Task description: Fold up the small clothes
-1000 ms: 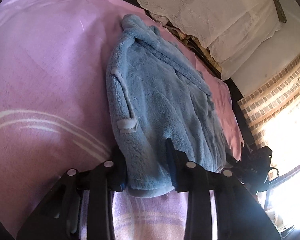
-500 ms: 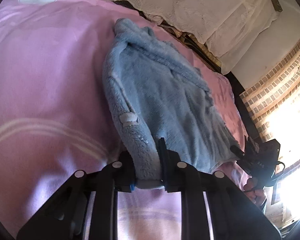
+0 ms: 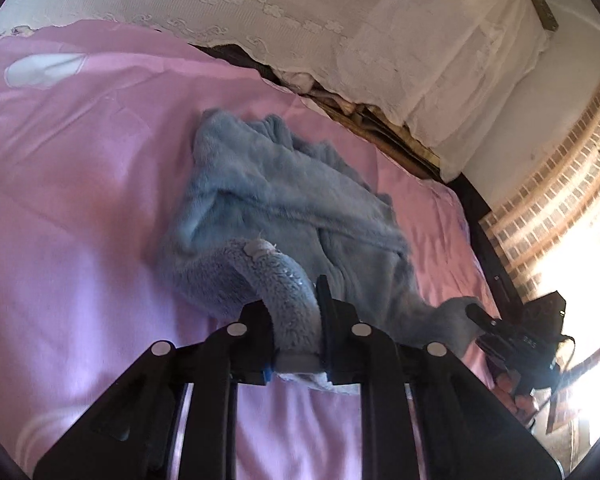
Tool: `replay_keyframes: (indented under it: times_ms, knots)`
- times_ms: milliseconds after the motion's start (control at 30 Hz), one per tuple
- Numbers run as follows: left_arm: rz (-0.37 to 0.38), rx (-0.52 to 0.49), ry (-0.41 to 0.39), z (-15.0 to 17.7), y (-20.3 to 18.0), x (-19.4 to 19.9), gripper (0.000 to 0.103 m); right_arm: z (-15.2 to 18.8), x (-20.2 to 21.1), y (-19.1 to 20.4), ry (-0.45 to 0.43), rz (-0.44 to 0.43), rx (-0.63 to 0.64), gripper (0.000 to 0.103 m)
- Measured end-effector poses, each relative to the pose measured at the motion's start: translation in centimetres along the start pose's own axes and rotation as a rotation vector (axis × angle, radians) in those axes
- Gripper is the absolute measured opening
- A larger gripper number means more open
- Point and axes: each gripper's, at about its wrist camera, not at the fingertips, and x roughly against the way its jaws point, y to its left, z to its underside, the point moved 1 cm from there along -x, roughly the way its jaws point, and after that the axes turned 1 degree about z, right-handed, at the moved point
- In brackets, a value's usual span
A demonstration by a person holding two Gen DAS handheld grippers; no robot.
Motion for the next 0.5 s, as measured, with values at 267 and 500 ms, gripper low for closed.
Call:
replay_keyframes:
  times_ms: [267,500]
  knots:
    - [-0.074,-0.018,-0.065,-4.3,-0.9,-2.6,0.016,-5.1,-2.9,0.3,-0.032,0.01,-0.027,0.013]
    - [-0.118,-0.042,-0.117,-8.3,-2.0,-4.8,0.016,-8.9,-5.9,0.3,-0.055,0.038,-0.036,0.013]
